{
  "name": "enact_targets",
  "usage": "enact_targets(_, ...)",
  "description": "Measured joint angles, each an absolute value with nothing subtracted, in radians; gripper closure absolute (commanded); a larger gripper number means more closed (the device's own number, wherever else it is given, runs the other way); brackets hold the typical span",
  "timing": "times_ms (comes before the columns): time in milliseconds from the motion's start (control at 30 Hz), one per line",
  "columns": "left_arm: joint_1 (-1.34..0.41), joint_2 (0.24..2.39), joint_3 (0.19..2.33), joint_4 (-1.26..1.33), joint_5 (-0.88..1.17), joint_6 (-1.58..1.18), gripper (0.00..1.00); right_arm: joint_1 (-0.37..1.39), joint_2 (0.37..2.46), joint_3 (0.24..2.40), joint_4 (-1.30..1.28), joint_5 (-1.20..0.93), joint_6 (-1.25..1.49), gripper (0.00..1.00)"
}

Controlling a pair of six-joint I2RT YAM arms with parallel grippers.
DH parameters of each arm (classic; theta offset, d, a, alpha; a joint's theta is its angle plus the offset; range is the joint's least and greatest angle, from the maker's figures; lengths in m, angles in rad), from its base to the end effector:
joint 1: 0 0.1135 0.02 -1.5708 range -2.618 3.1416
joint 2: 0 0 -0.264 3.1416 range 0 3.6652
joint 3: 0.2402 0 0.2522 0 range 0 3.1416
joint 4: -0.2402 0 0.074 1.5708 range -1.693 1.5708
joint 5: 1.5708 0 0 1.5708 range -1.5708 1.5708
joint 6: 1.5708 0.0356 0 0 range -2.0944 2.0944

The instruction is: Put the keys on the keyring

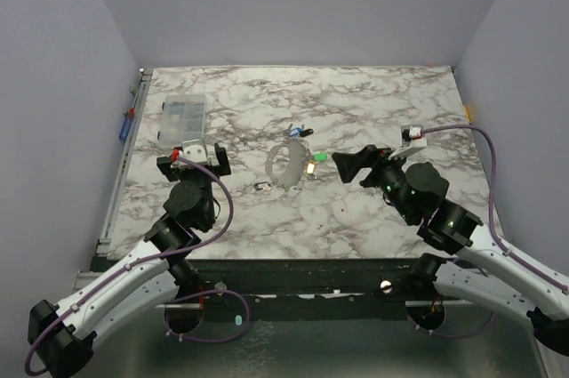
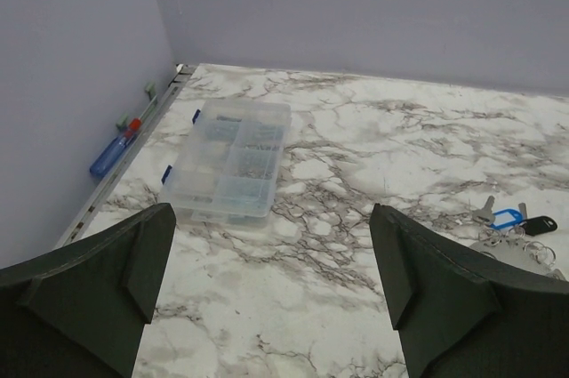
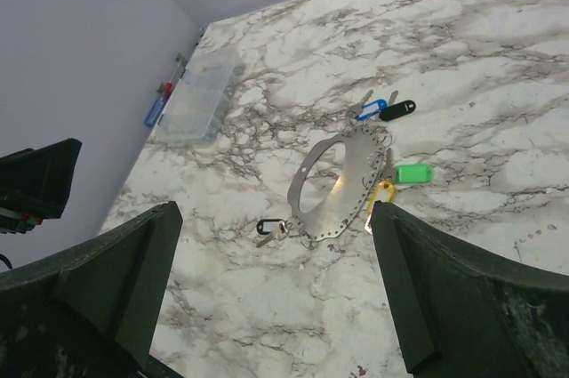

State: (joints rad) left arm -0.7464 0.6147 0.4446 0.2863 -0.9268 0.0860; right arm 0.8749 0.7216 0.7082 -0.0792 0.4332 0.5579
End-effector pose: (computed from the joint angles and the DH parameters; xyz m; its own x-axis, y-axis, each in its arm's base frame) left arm 0.1299 -0.0814 0.2945 0.0697 0.0058 -0.9975 -0.1821 0.9833 -0.0071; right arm 0.1226 0.1235 0.3348 -0.2772 0.4177 -0.8653 -0.3322 0.8033 0.4942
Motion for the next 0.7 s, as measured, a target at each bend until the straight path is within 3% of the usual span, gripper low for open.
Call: enact_targets(700, -0.736, 0.665, 0.446, 0.28, -0.861, 0.085, 0.01, 0.875, 0.771, 0.789, -0.101, 0.433, 0.495, 0.0)
